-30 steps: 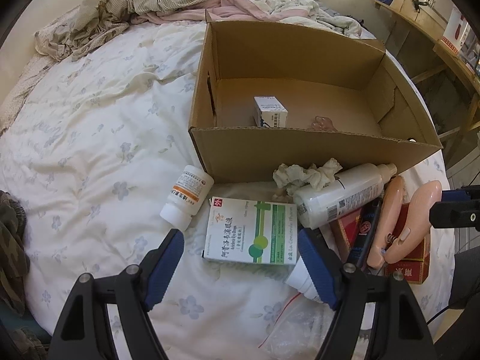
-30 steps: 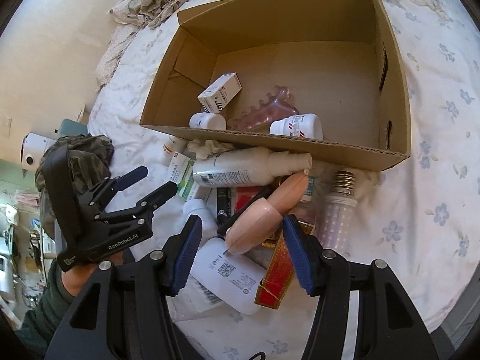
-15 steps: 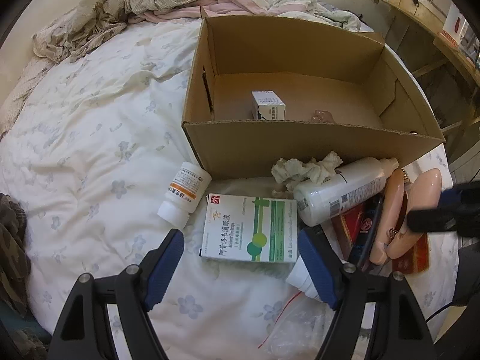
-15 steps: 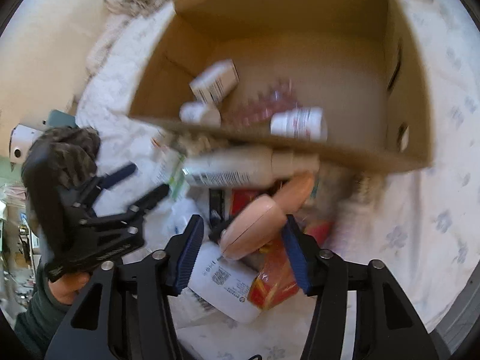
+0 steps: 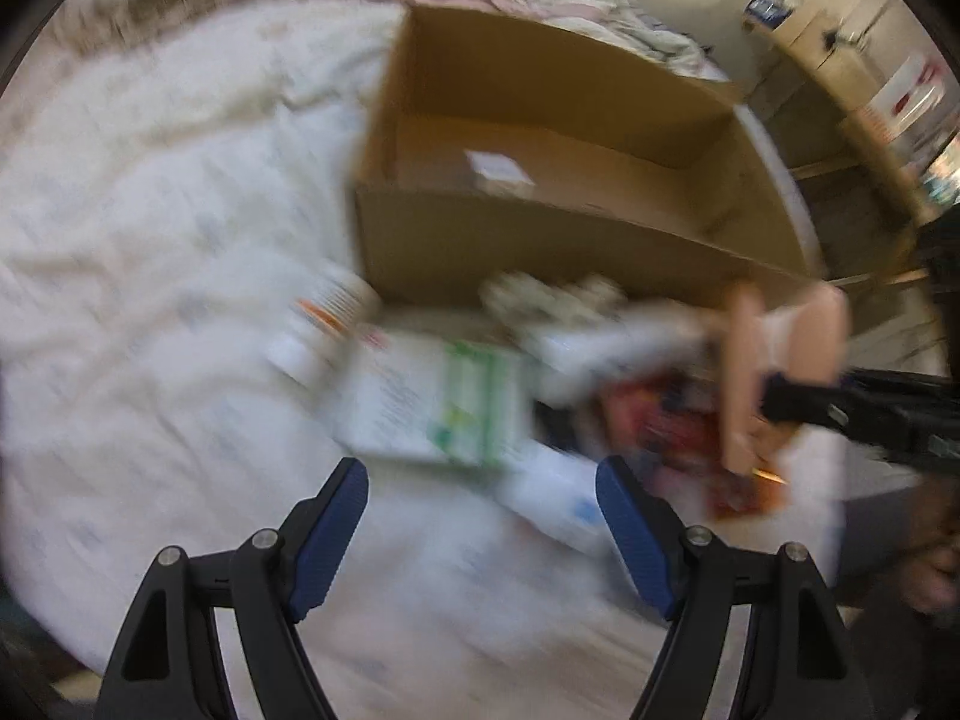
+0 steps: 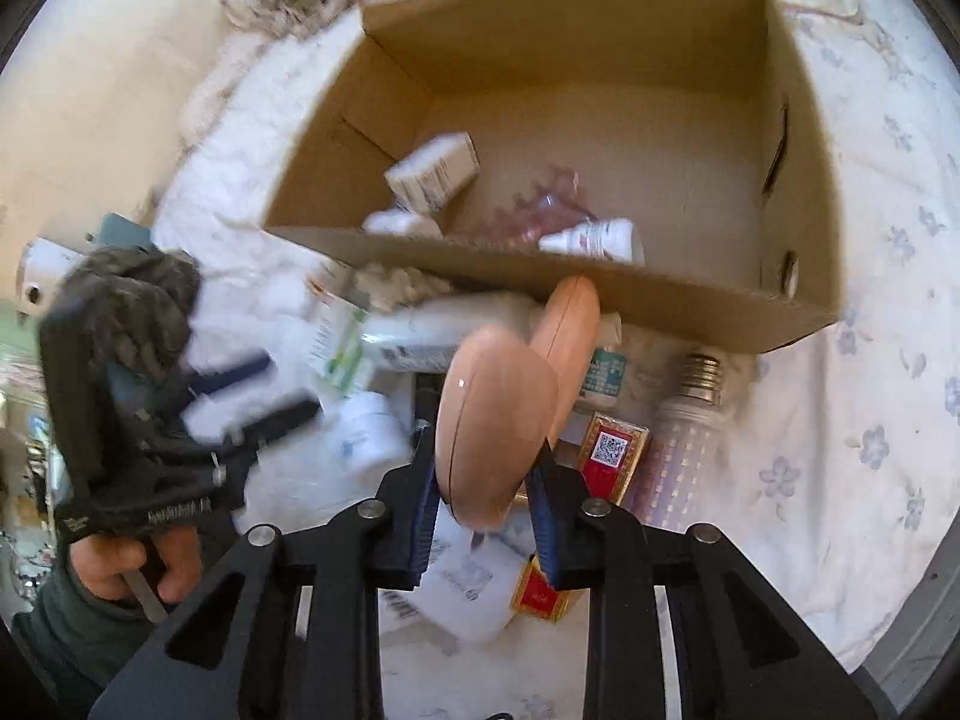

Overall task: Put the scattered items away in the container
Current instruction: 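Grasp the peach clip with the right gripper while left gripper grasps the white power bank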

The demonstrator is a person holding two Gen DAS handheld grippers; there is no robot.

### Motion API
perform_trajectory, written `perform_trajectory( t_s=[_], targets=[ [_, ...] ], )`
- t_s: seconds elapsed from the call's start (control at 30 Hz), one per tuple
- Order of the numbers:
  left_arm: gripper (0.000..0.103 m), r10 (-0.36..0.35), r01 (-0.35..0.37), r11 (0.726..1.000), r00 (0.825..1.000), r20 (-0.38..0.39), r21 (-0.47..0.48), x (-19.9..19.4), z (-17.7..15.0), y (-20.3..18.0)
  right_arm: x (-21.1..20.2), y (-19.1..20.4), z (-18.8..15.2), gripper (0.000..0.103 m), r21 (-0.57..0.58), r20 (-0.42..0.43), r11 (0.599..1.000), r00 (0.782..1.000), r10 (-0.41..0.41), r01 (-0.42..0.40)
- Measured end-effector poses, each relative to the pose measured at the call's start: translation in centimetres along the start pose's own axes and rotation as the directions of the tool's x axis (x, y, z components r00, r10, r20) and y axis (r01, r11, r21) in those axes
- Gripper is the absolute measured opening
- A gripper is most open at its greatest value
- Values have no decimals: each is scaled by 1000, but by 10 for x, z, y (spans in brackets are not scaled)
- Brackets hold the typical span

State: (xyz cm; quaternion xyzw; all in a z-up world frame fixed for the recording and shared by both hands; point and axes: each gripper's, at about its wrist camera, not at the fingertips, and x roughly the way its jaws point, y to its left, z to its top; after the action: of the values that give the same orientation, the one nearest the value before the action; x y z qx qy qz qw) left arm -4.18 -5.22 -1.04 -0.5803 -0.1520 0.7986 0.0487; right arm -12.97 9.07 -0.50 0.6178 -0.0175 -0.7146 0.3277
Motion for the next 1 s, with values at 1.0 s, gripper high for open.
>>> perform_trajectory(
  t_s=[1.0],
  targets=[
    [58, -121, 71, 932, 986, -118, -357, 36, -38, -63, -66, -7, 6, 27, 27, 196, 998, 979, 56, -63]
  ],
)
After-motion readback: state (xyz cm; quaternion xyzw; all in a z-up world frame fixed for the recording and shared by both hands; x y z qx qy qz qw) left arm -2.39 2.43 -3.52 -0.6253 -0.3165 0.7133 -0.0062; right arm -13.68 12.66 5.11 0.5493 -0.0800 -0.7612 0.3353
